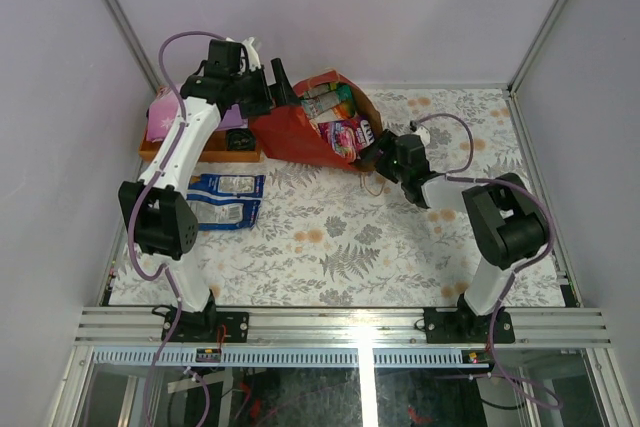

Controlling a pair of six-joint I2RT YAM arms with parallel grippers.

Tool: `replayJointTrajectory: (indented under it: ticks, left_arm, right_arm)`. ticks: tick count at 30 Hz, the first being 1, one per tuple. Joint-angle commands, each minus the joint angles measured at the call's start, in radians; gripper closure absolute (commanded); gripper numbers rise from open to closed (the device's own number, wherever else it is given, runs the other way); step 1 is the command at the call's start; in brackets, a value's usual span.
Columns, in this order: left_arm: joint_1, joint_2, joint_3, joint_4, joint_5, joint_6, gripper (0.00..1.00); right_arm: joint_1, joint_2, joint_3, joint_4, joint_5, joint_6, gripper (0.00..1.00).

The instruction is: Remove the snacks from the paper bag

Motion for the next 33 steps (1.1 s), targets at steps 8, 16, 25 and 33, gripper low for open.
replayJointTrajectory:
  ticks: [8,16,25,33]
  left_arm:
    - [-0.019,-0.014,-0.004,0.040,-0.048,0.008,0.00]
    - [-0.022,0.002,0.015,0.025,-0.062,0.013,0.00]
    - [-0.027,0.017,0.036,0.011,-0.065,0.019,0.00]
    - [-0.028,0.012,0.035,0.010,-0.073,0.019,0.00]
  right_arm:
    - [-0.055,0.194,-0.016,0.383,-0.023,0.230,0.23]
    - [-0.060,0.315,0.057,0.436,-0.024,0.307,0.25]
    - [-0.058,0.353,0.114,0.555,-0.054,0.294,0.61]
    - [-0.056,0.009,-0.056,0.391,-0.169,0.163,1.00]
